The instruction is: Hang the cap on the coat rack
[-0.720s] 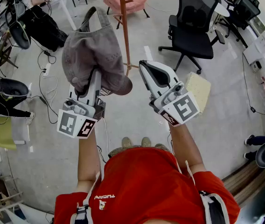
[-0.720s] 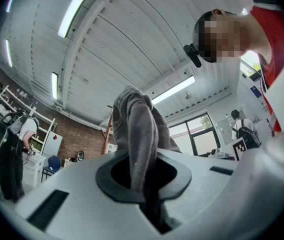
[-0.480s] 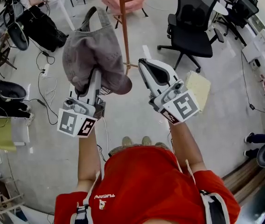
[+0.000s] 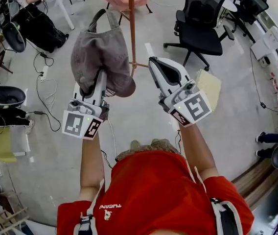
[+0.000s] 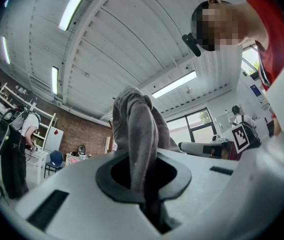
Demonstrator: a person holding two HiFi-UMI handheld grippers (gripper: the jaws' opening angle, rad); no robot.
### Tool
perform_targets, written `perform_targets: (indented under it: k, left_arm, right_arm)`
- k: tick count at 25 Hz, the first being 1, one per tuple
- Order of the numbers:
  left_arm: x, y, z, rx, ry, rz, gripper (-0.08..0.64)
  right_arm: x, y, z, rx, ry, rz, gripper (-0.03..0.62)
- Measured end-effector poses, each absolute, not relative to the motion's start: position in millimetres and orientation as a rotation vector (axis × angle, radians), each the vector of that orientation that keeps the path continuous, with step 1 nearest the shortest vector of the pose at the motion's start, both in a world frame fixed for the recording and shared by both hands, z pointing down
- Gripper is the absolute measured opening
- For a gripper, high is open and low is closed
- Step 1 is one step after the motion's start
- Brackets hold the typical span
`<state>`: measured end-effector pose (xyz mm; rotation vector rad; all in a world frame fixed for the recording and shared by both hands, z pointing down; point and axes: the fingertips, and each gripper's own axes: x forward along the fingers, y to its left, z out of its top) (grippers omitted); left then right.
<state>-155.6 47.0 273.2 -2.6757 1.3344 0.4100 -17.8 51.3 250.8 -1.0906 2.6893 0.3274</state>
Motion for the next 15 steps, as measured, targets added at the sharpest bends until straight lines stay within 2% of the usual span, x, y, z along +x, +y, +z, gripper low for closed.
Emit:
perform_targets:
  k: [7,15]
  left_arm:
    - [-177,12,295,-2.700,1.357,0.385,0.029]
    - [-163,-60,330,-2.700,1.405,0.265,0.029]
  right_arm:
    - [-22,21,258,-1.169,2.705,0.358,0.023]
    - [0,-44,277,-1.171,2.696,0.309,0.023]
